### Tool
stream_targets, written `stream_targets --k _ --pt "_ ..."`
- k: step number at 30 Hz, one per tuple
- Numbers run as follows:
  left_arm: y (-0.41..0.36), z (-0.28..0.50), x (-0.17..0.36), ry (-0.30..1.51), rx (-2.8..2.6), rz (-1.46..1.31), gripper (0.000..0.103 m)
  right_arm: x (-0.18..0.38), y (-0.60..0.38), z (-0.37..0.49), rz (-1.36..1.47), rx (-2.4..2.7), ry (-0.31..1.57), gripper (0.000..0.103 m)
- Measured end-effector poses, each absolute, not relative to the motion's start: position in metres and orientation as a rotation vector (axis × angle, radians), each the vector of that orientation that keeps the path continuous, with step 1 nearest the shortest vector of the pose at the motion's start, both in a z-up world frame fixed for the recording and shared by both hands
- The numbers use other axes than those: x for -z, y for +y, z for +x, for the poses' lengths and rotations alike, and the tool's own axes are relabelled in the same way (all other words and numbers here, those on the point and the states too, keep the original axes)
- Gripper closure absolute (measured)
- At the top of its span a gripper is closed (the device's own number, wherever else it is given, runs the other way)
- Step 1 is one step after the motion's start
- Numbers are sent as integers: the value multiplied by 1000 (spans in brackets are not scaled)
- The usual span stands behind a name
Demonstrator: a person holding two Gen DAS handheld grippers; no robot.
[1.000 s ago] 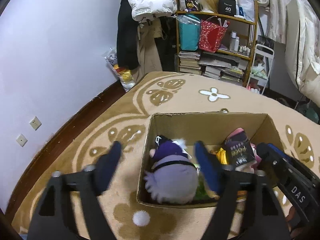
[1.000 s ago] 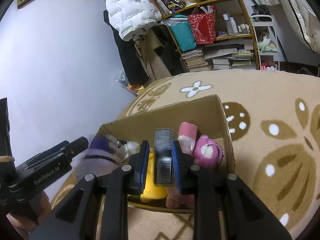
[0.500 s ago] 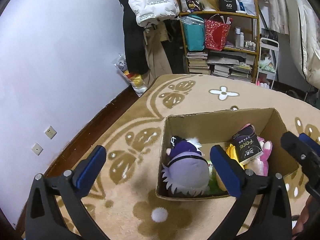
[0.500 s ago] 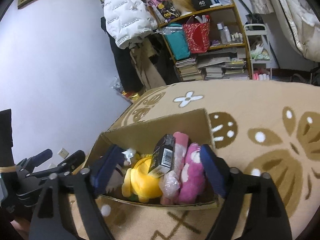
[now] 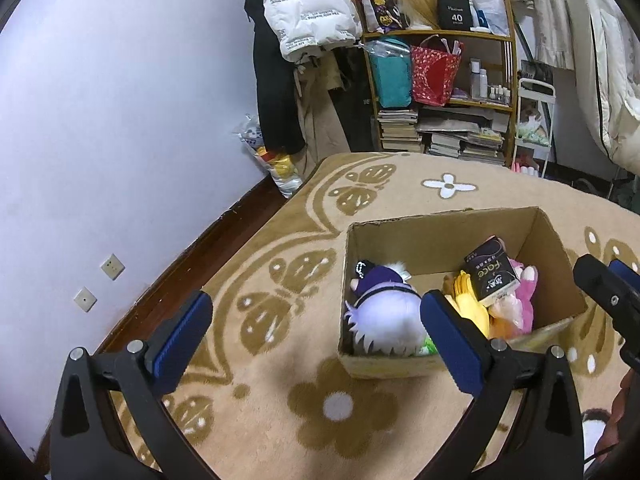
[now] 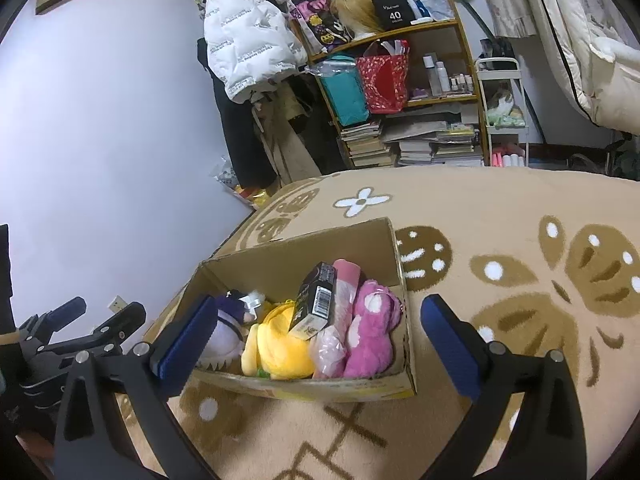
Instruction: Organize soft objects
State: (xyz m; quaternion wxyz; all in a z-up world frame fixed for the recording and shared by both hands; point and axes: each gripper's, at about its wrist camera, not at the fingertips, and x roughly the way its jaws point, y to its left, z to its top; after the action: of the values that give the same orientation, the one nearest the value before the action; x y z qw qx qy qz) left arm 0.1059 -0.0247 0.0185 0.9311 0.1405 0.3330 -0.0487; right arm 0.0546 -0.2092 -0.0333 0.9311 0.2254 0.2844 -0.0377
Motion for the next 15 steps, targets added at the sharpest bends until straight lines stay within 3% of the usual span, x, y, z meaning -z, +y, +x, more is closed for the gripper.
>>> stream_targets --k 15 --pt "-11 57 -40 613 133 301 0 12 -195 18 411 100 551 0"
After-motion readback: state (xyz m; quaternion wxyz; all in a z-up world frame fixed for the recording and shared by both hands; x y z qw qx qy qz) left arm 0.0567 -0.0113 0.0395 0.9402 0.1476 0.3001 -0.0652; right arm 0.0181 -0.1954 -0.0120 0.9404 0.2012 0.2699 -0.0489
